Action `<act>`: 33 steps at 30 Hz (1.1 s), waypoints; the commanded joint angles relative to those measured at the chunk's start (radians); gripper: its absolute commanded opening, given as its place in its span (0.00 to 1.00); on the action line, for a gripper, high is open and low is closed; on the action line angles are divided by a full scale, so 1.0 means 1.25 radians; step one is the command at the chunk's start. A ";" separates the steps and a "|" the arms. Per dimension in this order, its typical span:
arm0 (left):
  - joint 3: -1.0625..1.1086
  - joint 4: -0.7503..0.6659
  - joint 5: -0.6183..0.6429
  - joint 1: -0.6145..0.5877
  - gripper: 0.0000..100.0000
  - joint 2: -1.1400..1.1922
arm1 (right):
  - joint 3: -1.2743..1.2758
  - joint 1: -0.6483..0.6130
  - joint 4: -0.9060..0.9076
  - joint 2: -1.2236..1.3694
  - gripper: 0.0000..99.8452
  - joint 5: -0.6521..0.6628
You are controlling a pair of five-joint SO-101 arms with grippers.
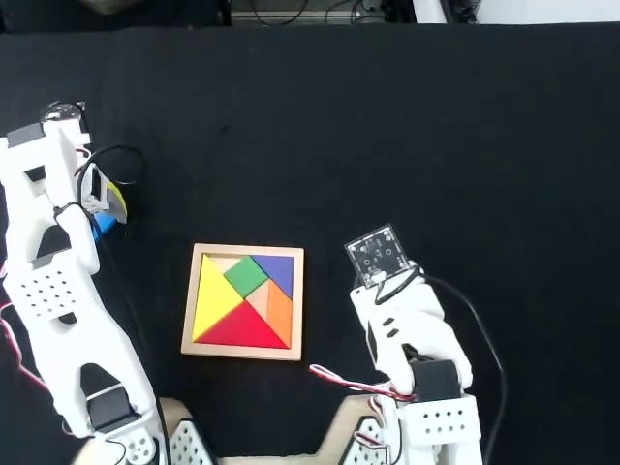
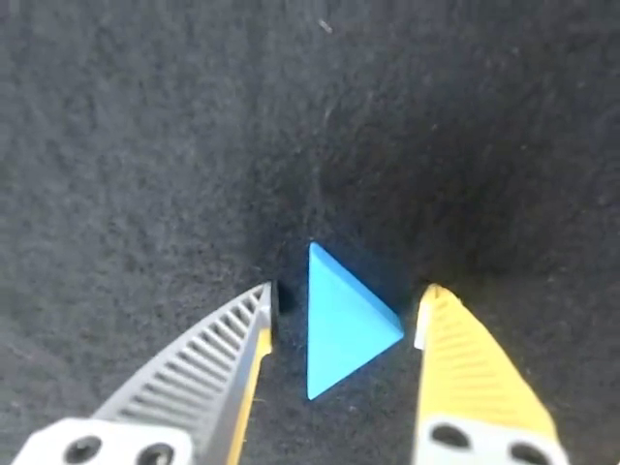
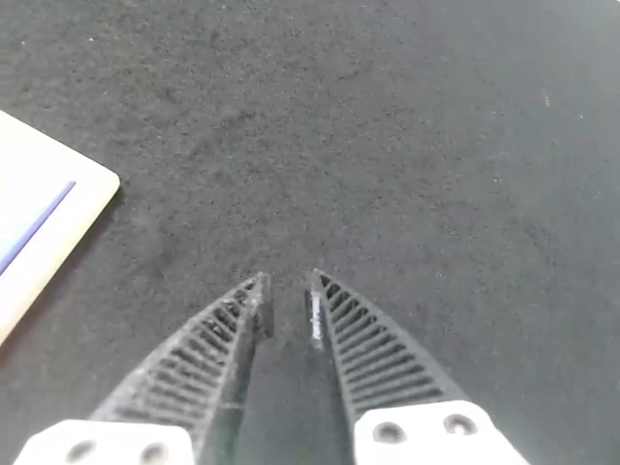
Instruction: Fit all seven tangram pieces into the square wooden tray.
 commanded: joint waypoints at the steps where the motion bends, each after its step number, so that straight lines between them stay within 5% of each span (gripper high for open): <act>1: -0.008 -0.031 0.009 0.010 0.24 -0.009 | -0.004 0.005 0.000 -0.015 0.08 0.004; 8: -0.007 -0.031 0.010 -0.003 0.14 -0.007 | -0.004 0.005 0.000 -0.015 0.08 0.004; 20: 0.010 -0.029 0.005 -0.004 0.14 0.020 | -0.004 0.005 0.001 -0.015 0.08 0.004; 26: -0.072 0.048 -0.122 -0.004 0.28 0.023 | -0.004 0.005 0.002 -0.015 0.08 0.004; 33: -0.107 0.086 -0.177 -0.014 0.28 0.029 | -0.004 0.005 0.002 -0.015 0.08 0.004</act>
